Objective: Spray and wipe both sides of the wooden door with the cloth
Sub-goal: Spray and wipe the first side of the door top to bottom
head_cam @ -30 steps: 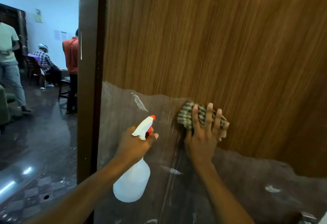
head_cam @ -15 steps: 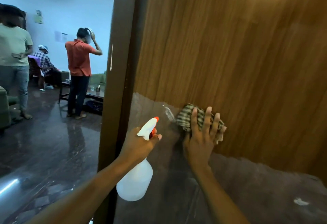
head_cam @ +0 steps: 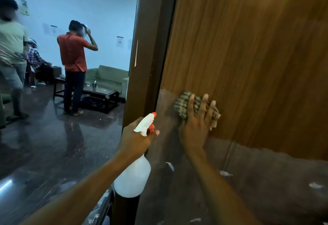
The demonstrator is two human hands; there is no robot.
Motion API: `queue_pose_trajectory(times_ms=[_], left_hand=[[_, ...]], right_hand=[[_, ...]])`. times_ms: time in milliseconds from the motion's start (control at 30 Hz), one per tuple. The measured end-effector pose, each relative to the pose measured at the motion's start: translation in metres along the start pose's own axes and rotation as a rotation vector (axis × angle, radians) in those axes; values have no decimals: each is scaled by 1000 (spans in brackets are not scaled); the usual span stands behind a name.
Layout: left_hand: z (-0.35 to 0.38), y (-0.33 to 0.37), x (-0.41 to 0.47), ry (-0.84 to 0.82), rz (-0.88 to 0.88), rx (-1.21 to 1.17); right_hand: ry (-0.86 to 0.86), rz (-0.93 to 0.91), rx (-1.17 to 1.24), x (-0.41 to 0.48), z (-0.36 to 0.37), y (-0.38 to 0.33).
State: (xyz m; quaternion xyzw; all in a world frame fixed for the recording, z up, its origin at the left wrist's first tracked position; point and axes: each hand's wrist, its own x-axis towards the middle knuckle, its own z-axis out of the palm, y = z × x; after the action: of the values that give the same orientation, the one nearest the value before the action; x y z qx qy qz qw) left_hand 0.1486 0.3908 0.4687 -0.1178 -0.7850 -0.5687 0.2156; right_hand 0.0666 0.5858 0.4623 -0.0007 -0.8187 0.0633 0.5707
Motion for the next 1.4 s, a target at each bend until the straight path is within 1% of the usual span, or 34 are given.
queue_pose_trajectory(times_ms=[67,133,200,300,367,433,500,533,567,600,667,733,767,800,867,967,1067,1100,1133,1167,1200,1267,1300,1333,1400], left_hand=[[-9,-6,-2,-16,-14,-8],[-14,-10,-3,-9,-25,-43],[-19,-16,-4,-7,-14,-58],[-24,-24,-8,-24,14,-77],[-27,-29,-12,-46,9,-78],[-27,-35,-15,-55,-17,-74],[-25,-41,-14,-60,-26,-64],[-23,-43,-14,-63,-27,-55],[-21,-44,-13,-64,-27,-47],[-20,-45,-12,-70,-22,-42],[-14,-46,-10,-90,-19,-54],[-8,-47,-12,-101,-11,-54],[-7,-46,-13,-98,-6,-47],[-4,-48,-14,-96,-1,-41],[-1,-52,-16,-101,9,-42],[6,-58,-16,-115,-9,-58],[15,-55,-12,-126,-17,-40],[17,-52,-10,-128,-5,-23],[21,-48,-7,-132,14,-5],[25,-44,-6,-134,33,4],[29,-40,-4,-137,40,-6],[38,-36,-2,-142,6,-48],[40,-34,-2,-143,-14,-59],[43,-32,-3,-147,-15,-61],[47,-30,-5,-157,17,-44]], right_hand=[[2,-90,-4,16,7,-37],[-37,-252,-28,11,17,-54],[-107,-400,-47,-16,23,-55],[-206,-482,-30,-74,28,-24],[-227,-432,-60,-103,27,7],[-205,-267,-66,-105,23,24],[-121,-39,-51,-82,22,9],[-87,37,-40,-69,22,-4],[-61,43,-29,-59,22,-19],[-43,-26,-24,-55,25,-31],[-66,-263,15,-69,42,-38],[-155,-483,33,-105,53,-31],[-208,-551,1,-124,56,-24],[-249,-579,-39,-140,55,-15],[-261,-520,-63,-156,51,7],[-205,-311,-8,-145,38,37],[-91,-68,-4,-110,30,28],[-60,-11,4,-102,31,18],[-46,-12,14,-99,32,10],[-56,-82,40,-101,36,3],[-89,-210,54,-107,41,1],[-216,-523,-21,-129,50,10],[-276,-616,-82,-143,52,19],[-303,-635,-122,-154,52,30],[-300,-523,-95,-169,45,56]])
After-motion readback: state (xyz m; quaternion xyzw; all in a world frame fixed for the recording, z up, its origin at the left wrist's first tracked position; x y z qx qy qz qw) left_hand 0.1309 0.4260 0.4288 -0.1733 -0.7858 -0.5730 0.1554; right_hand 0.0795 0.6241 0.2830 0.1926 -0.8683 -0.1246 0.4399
